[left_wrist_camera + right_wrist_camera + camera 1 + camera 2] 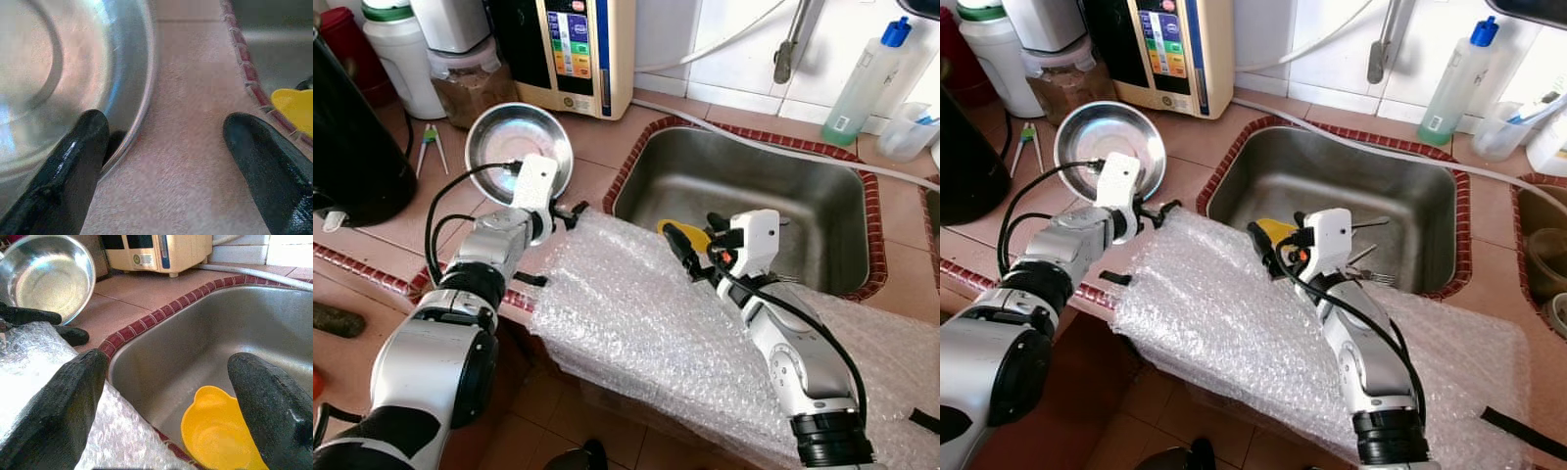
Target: Kitchen organization
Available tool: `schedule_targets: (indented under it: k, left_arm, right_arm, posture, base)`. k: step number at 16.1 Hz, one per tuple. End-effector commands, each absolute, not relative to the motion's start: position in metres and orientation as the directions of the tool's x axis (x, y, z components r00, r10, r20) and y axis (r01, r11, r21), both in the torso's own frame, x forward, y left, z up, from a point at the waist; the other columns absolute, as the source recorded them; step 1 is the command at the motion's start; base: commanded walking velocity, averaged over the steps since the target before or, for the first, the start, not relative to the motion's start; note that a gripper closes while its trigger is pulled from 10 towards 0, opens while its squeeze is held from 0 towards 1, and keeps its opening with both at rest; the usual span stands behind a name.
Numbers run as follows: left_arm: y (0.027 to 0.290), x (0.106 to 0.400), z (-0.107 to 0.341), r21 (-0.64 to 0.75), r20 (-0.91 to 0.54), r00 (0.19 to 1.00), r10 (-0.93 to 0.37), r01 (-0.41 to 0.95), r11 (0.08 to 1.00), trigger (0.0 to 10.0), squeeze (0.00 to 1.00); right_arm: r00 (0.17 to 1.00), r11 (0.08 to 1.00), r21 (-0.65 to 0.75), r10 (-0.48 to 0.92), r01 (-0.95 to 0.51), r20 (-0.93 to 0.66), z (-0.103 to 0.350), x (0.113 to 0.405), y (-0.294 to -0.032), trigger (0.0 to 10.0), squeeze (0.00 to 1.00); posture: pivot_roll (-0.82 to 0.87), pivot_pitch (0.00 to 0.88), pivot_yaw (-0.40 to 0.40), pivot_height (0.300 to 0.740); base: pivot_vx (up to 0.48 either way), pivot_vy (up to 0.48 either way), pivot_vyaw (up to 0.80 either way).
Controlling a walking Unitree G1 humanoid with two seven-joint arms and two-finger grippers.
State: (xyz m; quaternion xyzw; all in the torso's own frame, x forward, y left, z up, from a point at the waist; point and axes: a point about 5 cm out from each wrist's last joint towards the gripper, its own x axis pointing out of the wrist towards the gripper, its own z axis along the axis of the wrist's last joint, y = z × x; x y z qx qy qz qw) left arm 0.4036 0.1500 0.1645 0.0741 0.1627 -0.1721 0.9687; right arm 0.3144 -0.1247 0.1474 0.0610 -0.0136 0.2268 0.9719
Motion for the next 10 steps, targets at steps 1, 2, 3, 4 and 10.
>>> schedule_targets:
  k: [1, 2, 3, 4, 10]
  left_arm:
    - [0.148, 0.404, 0.170, 0.085, -0.338, 0.882, -0.329, 0.376, 0.923, 10.0, 0.00]
    - [0.148, 0.405, 0.171, 0.082, -0.335, 0.882, -0.332, 0.378, 0.922, 10.0, 0.00]
    - [0.146, 0.405, 0.177, 0.077, -0.324, 0.881, -0.345, 0.388, 0.919, 10.0, 0.00]
    - [0.144, 0.405, 0.182, 0.060, -0.309, 0.877, -0.367, 0.403, 0.913, 10.0, 0.00]
    - [0.135, 0.394, 0.194, 0.009, -0.285, 0.840, -0.461, 0.483, 0.875, 10.0, 0.00]
  right_arm:
    - [0.898, 0.891, 0.105, 0.438, -0.441, 0.051, 0.149, 0.316, -0.125, 10.0, 0.42]
    - [0.898, 0.892, 0.105, 0.438, -0.441, 0.051, 0.149, 0.317, -0.125, 10.0, 0.42]
    - [0.898, 0.892, 0.104, 0.437, -0.440, 0.051, 0.149, 0.318, -0.125, 10.0, 0.42]
    - [0.898, 0.892, 0.104, 0.437, -0.441, 0.051, 0.149, 0.319, -0.125, 10.0, 0.42]
    - [0.897, 0.891, 0.095, 0.440, -0.443, 0.049, 0.149, 0.323, -0.125, 10.0, 0.42]
  posture:
    - [-0.05, 0.120, 0.059, 0.740]
    - [-0.04, 0.119, 0.059, 0.740]
    - [-0.04, 0.116, 0.059, 0.740]
    - [-0.03, 0.111, 0.059, 0.740]
    - [-0.03, 0.100, 0.052, 0.740]
  base:
    - [0.000, 0.000, 0.00]
    - [0.000, 0.000, 0.00]
    - [0.000, 0.000, 0.00]
    - [0.000, 0.000, 0.00]
    - [0.000, 0.000, 0.00]
